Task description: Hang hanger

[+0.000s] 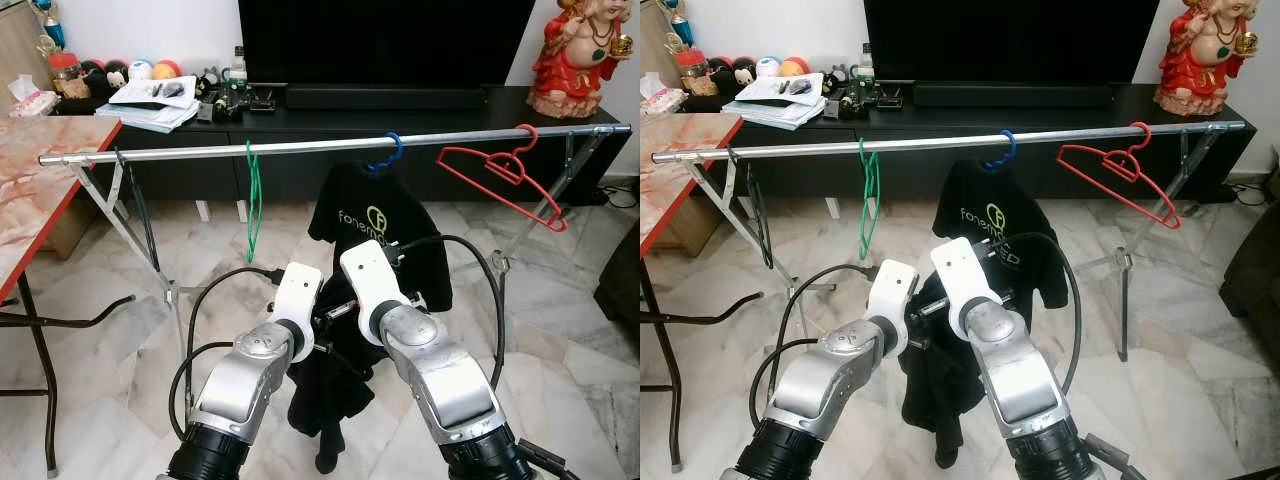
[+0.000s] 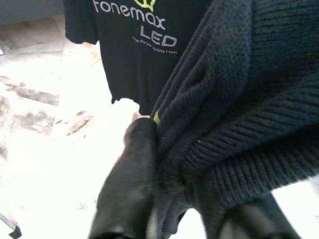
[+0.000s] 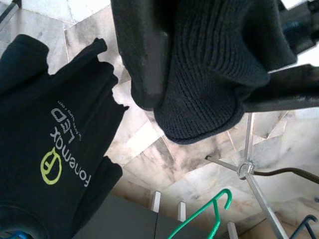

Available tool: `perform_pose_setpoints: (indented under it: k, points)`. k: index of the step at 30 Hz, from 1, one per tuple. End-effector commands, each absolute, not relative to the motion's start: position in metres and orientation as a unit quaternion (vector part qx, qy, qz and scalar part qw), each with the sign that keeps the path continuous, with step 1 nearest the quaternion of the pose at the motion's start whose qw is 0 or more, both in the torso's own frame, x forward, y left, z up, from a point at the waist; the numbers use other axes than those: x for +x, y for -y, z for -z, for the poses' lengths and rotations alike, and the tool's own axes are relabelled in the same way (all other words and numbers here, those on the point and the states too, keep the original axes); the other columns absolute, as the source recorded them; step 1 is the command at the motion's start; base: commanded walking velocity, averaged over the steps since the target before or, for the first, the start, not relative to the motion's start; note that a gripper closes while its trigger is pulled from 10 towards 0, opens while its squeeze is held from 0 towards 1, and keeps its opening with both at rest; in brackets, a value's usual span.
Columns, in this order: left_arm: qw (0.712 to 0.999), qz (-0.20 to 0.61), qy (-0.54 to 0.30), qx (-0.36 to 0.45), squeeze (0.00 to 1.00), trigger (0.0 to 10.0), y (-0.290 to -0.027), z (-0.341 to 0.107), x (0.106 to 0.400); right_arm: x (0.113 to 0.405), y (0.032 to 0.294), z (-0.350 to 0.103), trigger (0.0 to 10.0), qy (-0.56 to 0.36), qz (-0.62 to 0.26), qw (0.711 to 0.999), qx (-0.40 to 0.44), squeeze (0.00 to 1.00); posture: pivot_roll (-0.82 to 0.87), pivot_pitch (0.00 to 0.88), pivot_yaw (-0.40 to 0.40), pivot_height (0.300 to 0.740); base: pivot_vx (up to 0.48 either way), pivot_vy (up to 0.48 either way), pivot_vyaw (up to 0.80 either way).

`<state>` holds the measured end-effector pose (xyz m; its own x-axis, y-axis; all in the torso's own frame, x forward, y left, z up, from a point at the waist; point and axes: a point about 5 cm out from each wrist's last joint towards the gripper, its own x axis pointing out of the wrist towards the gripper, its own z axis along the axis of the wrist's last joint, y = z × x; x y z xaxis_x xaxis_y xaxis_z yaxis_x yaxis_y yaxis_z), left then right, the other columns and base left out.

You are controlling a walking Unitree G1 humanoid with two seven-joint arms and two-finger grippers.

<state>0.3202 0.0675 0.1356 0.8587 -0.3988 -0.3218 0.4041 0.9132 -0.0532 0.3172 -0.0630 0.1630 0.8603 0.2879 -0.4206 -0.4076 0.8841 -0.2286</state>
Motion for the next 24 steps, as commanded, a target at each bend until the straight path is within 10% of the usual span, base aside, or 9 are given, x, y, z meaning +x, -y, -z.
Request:
perform_pose_setpoints:
  k: [1,24]
  points:
    - [0.963,0.205,-0.175,0.014,0.00,0.0,-0.071,-0.130,0.319,0.316,0.063,-0.174,10.0,-0.166,-0.186,0.957,-0.151,0.00,-0.07,0.087,-0.004,0.740,0.000,0.000,0.00]
    - [0.960,0.220,-0.174,0.016,0.00,0.0,-0.070,-0.130,0.318,0.316,0.081,-0.172,10.0,-0.161,-0.199,0.950,-0.179,0.00,-0.07,0.090,-0.007,0.740,0.000,0.000,0.00]
